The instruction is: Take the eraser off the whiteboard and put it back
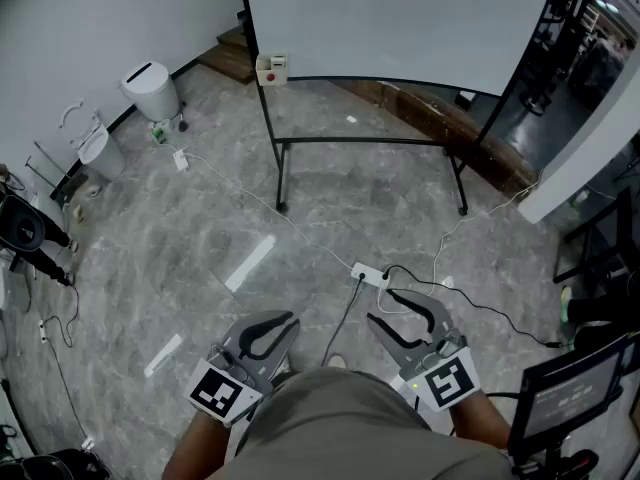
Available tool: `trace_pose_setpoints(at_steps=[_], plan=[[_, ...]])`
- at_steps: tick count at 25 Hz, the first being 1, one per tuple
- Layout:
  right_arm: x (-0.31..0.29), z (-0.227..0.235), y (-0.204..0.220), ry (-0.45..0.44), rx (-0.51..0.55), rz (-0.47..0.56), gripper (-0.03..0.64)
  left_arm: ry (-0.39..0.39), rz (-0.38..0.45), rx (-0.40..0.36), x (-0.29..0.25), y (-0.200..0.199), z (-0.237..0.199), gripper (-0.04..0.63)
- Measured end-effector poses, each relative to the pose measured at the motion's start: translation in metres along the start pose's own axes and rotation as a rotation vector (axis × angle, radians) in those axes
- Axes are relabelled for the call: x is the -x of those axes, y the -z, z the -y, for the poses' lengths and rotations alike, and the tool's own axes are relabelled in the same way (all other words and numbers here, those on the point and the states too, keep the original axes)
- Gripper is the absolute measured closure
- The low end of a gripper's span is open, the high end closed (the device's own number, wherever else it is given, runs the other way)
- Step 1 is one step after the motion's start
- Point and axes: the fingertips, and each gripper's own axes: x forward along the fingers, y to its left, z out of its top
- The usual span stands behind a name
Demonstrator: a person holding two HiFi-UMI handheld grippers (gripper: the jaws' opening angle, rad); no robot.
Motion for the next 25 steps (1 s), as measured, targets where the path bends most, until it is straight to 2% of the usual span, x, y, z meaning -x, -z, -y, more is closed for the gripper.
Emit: trace_pose_setpoints(at_steps=[6, 12, 13, 15, 16, 18, 20, 25], plan=[[0.013, 0.005, 0.010, -0.004, -0.016, -0.014, 0.436, 0.011, -0.010, -0.006, -0.010, -0.004, 0.014, 0.549], [0.015, -0.001, 0.024, -0.056, -0.008, -0.058, 0.440, 0.010, -0.026, -0.007, -0.018, -0.003, 0.020, 0.549], [0.015, -0.002, 0.025, -0.056, 0.006, -0.061, 0.461, 0.005, -0.028, -0.007, -0.018, -0.002, 0.019, 0.549], [0.015, -0.002, 0.022, -0.045, 0.015, -0.048, 0.587, -0.010, -0.035, -0.003, -0.016, -0.002, 0.017, 0.549], [0.014, -0.001, 0.020, -0.043, 0.007, -0.038, 0.614, -0.017, -0.041, -0.003, -0.015, 0.000, 0.016, 0.549], [0.011, -0.002, 0.020, -0.045, -0.009, -0.030, 0.614, -0.034, -0.053, -0.002, -0.012, 0.006, 0.011, 0.556], [0.008, -0.004, 0.023, -0.053, -0.007, -0.027, 0.615, -0.055, -0.063, 0.008, -0.010, 0.013, 0.008, 0.589], [-0.014, 0.001, 0.019, -0.063, -0.001, -0.027, 0.615, -0.065, -0.067, 0.012, -0.006, 0.018, -0.013, 0.589]])
